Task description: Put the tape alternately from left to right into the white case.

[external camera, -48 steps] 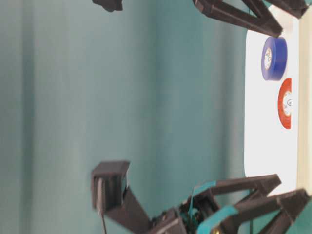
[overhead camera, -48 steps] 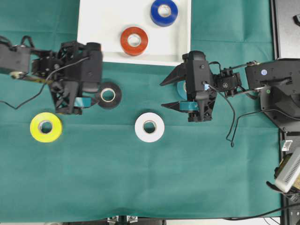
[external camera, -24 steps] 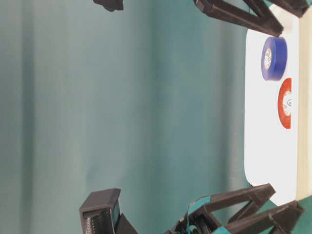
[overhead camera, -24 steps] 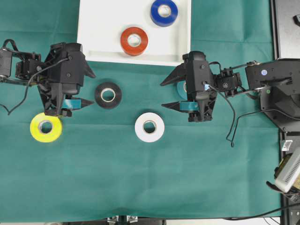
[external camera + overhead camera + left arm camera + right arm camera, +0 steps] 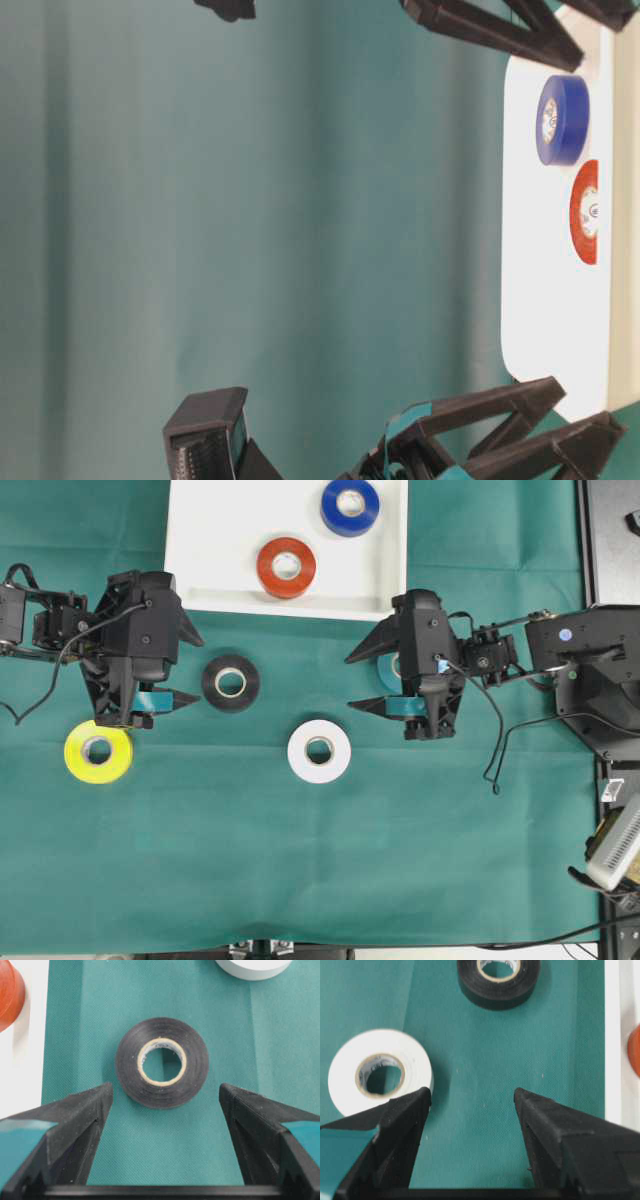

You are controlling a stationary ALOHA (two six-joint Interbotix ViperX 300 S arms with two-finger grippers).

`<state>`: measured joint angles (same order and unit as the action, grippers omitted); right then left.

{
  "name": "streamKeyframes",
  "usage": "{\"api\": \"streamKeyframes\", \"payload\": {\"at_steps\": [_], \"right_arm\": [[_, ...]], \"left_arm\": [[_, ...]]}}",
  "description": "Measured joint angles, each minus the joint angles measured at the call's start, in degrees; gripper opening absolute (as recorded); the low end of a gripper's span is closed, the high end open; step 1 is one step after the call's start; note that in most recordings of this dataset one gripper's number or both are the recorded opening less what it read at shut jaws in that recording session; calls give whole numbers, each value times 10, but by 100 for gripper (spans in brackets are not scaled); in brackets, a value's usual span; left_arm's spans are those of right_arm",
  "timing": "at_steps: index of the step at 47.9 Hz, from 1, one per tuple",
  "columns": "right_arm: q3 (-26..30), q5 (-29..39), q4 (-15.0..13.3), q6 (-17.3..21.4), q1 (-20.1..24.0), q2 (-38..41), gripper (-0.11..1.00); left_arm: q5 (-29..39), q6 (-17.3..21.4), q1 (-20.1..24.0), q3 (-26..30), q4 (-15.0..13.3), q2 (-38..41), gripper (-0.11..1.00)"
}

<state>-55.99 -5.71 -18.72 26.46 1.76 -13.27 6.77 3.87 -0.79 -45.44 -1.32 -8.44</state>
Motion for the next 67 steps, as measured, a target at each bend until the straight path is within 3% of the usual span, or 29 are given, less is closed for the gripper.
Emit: {"api": "streamKeyframes", "payload": {"at_steps": [12,31,41,67], "right_arm": [[-30,37,1,9,2,-33,73],[-52,147,2,59,17,-65,73],[-66,151,2,83,20,-68,73],[-51,151,1,85,20,-15,73]], "left_arm": [[0,-1,0,0,0,0,40],[0,-1,0,-1,-1,0,41],[0,0,0,-1,-1,0,40],[0,0,0,0,-1,2,40]]}}
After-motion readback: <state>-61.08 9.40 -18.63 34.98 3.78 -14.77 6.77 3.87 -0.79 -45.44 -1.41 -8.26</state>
